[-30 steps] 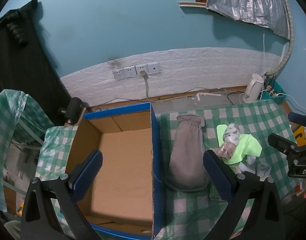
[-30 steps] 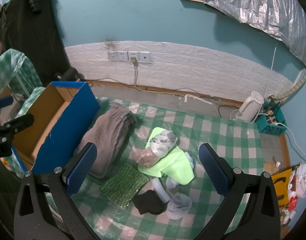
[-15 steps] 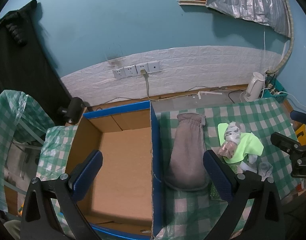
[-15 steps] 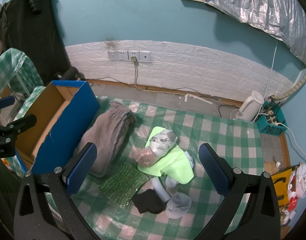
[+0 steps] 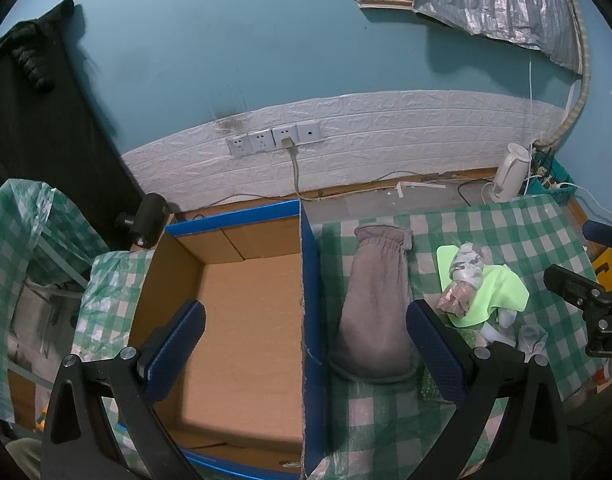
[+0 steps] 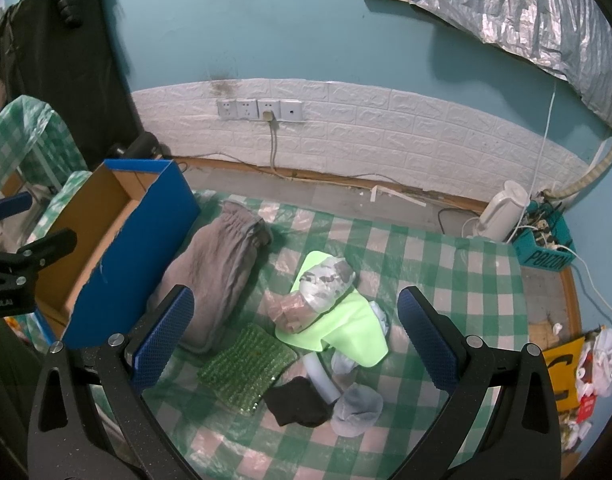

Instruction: Organize soft objects

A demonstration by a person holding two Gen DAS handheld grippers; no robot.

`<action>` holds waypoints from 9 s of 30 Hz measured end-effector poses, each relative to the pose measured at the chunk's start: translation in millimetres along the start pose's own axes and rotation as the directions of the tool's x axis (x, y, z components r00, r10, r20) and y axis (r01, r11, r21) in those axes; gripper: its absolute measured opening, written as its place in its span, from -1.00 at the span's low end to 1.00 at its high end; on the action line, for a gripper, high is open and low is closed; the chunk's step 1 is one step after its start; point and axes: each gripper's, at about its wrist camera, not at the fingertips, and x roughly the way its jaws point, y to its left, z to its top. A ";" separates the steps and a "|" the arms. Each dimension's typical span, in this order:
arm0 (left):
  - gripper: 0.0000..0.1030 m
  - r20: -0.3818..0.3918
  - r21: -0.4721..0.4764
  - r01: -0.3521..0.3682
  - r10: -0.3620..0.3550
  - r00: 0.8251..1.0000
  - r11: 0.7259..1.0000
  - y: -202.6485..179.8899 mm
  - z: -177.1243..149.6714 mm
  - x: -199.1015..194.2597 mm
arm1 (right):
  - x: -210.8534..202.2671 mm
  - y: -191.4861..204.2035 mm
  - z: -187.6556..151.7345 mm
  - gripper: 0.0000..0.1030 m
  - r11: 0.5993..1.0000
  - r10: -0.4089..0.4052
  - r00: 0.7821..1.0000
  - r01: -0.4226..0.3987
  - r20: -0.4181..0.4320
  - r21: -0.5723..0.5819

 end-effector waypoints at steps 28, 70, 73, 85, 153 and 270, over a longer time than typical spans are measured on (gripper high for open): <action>0.97 -0.120 0.054 0.059 -0.052 0.991 0.997 -43.4 2.7 36.9 | 8.1 -30.8 -19.3 0.96 0.999 -0.026 0.998 0.028 -0.056 0.030; 0.97 -0.348 0.077 0.055 -0.025 0.937 0.996 -95.2 -12.3 150.6 | 111.0 -83.0 -112.6 0.39 0.990 -0.013 0.874 0.079 -0.486 0.116; 0.97 -0.352 0.051 0.059 -0.037 0.935 0.997 -89.1 -10.5 154.9 | 114.5 -76.6 -113.2 0.07 0.994 -0.004 0.874 0.057 -0.485 0.094; 0.96 -0.396 0.028 0.082 -0.064 0.916 0.996 -89.2 -7.8 176.7 | 116.0 -90.5 -98.9 -0.55 0.993 -0.011 0.903 0.062 -0.429 0.105; -0.52 -0.175 0.058 0.113 -0.101 0.979 0.992 -12.2 16.0 34.9 | 47.0 12.9 11.2 -0.55 0.992 0.123 0.980 -0.125 -0.158 -0.003; 0.54 -0.245 0.179 0.093 -0.047 0.968 0.979 -68.3 -21.6 58.5 | 58.5 -22.2 -32.3 0.38 0.997 0.062 0.965 -0.049 -0.253 0.059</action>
